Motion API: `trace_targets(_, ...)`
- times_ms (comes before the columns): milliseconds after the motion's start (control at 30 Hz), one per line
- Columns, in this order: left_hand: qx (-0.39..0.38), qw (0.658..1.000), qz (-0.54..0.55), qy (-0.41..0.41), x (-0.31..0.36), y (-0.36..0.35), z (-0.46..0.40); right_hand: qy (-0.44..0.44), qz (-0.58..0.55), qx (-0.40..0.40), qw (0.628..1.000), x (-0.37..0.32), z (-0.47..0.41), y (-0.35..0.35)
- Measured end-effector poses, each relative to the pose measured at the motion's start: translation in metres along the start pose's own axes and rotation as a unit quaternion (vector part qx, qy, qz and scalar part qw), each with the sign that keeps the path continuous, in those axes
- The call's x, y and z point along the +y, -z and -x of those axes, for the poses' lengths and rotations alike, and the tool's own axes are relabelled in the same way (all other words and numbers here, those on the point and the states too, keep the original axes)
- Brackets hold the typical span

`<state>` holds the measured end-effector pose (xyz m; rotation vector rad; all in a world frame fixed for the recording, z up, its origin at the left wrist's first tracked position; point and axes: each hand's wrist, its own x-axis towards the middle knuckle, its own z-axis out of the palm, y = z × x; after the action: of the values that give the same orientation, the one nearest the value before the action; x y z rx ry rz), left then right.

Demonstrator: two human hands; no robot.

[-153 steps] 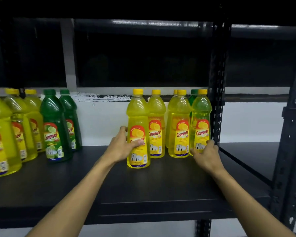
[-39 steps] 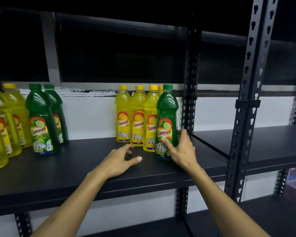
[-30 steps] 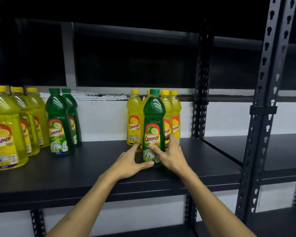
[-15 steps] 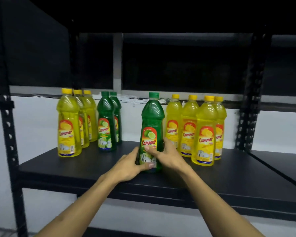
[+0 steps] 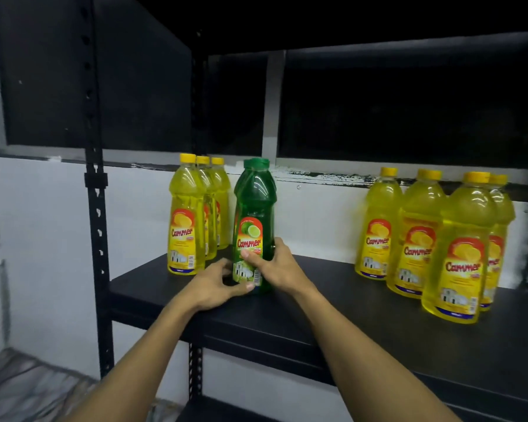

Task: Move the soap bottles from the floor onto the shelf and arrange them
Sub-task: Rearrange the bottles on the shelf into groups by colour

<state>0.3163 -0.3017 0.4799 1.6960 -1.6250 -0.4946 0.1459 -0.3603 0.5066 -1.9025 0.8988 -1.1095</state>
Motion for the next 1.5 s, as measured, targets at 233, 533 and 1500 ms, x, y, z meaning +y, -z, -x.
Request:
trace_targets(233, 0.077, 0.996, -0.047, 0.008, -0.024, -0.003, -0.018, 0.005, 0.004, -0.025, 1.0, 0.004, -0.031, -0.028)
trace_targets(533, 0.072, 0.992, -0.082, 0.067, -0.025, -0.008, -0.029, 0.016, -0.026, -0.019, 0.999, 0.013, -0.036, -0.039)
trace_targets(1500, 0.066, 0.972, -0.183, 0.13, 0.0, -0.011, -0.016, 0.012, 0.036, 0.04, 0.999, 0.019, -0.033, -0.056)
